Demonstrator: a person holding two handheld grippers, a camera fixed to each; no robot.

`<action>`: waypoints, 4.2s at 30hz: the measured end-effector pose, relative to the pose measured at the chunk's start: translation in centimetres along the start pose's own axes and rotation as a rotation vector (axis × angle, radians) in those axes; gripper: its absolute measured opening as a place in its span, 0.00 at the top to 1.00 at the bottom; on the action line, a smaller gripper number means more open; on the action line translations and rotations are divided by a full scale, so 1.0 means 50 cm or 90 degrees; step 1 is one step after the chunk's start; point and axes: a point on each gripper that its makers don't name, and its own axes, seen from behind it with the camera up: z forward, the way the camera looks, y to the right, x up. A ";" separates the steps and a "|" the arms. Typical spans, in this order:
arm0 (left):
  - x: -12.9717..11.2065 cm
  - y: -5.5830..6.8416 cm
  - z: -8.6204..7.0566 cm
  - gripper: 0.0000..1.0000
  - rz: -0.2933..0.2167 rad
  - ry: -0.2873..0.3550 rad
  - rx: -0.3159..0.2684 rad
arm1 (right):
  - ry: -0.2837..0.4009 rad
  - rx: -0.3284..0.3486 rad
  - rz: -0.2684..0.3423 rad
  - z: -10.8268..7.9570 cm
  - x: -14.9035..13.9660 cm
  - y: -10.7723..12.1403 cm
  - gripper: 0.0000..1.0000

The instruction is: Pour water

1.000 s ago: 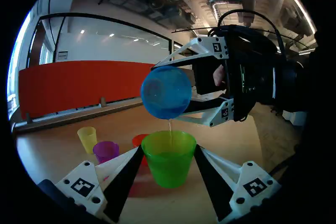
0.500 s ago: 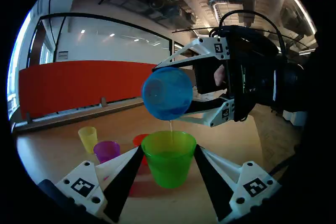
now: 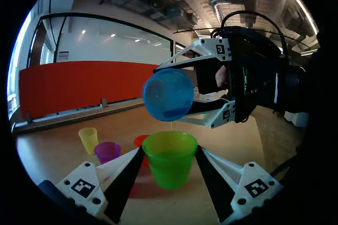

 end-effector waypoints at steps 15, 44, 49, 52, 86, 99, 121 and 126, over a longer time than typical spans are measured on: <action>0.001 0.003 -0.001 0.13 0.002 0.001 -0.001 | 0.012 0.002 0.054 -0.003 0.010 -0.006 0.12; 0.000 -0.001 -0.008 0.13 0.001 -0.002 0.002 | -0.020 0.016 0.562 0.014 -0.059 -0.062 0.12; 0.001 -0.001 -0.012 0.13 0.002 -0.002 0.003 | -0.024 0.030 0.663 0.015 -0.073 -0.082 0.12; 0.001 -0.002 -0.013 0.13 0.002 -0.003 0.004 | -0.022 0.044 0.720 0.014 -0.075 -0.091 0.12; 0.002 -0.041 -0.049 0.13 -0.001 -0.005 0.034 | -0.056 0.135 0.944 -0.030 -0.084 -0.191 0.12; -0.005 -0.065 -0.076 0.13 0.001 -0.013 0.054 | -0.078 0.181 0.992 -0.057 -0.082 -0.232 0.12; -0.045 -0.160 -0.142 0.13 -0.004 -0.047 0.120 | -0.112 0.187 0.984 -0.074 -0.116 -0.262 0.12; -0.062 -0.183 -0.150 0.13 -0.006 -0.057 0.133 | -0.121 0.183 0.980 -0.077 -0.129 -0.262 0.12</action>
